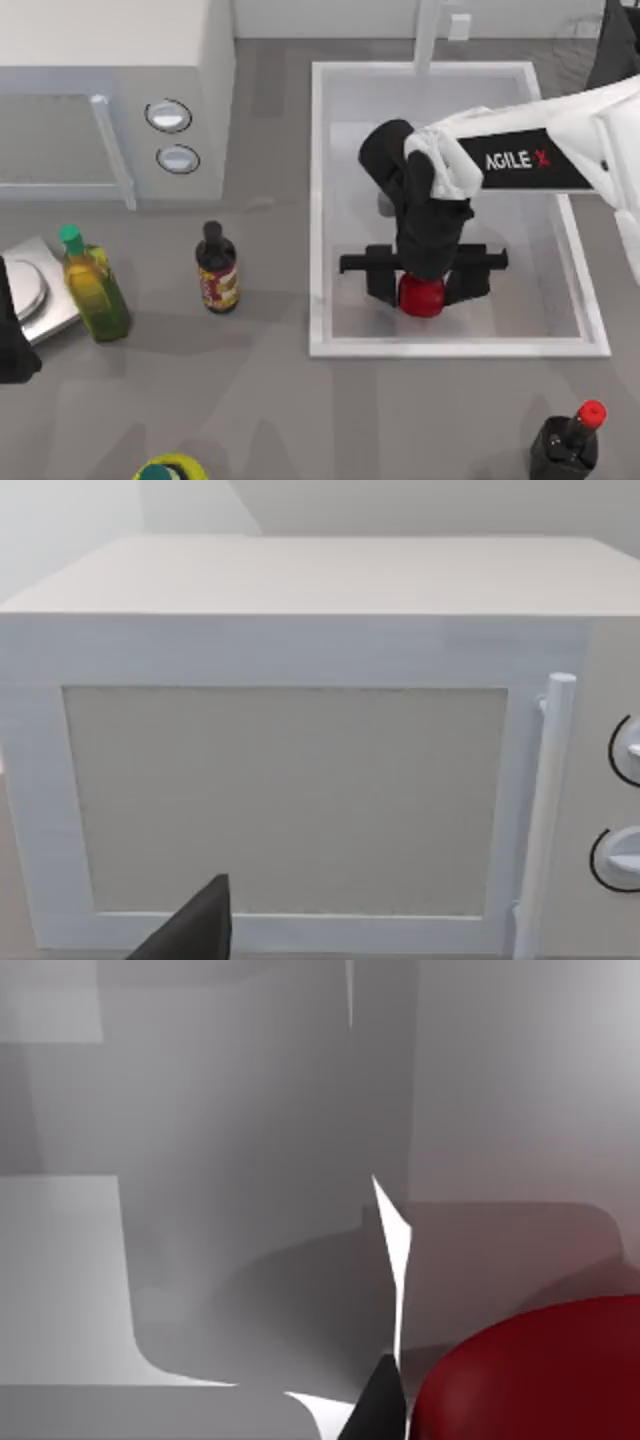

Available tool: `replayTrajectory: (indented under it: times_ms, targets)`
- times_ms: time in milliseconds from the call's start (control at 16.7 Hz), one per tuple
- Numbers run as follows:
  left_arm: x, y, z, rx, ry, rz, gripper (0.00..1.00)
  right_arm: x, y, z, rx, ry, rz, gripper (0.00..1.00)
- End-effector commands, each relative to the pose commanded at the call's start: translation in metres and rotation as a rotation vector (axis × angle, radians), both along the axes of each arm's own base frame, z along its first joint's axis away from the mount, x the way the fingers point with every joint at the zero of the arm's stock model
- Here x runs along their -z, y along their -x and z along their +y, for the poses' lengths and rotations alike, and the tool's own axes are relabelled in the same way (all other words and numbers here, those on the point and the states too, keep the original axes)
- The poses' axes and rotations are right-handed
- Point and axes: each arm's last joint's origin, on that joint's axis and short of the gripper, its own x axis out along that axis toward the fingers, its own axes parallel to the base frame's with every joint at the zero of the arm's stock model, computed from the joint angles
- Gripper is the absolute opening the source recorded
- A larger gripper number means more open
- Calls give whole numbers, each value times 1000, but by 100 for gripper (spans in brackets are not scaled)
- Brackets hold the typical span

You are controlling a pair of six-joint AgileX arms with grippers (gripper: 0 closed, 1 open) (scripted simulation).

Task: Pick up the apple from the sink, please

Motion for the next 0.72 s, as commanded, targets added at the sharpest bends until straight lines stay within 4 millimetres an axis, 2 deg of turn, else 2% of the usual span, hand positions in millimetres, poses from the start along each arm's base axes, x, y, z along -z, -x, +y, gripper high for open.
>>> replayTrajectory:
  times_ms: [360, 420, 600, 720]
  targets:
    - [0, 0, 0, 0, 0, 0, 100, 0, 0, 0, 0, 0, 0, 0]
    - [0, 0, 0, 0, 0, 0, 100, -29, -5, 1, -8, 0, -47, 0]
    - [0, 0, 0, 0, 0, 0, 100, -36, -8, 3, -8, 1, -46, 0]
    - [0, 0, 0, 0, 0, 0, 100, -54, -16, 8, -8, 1, -46, 0]
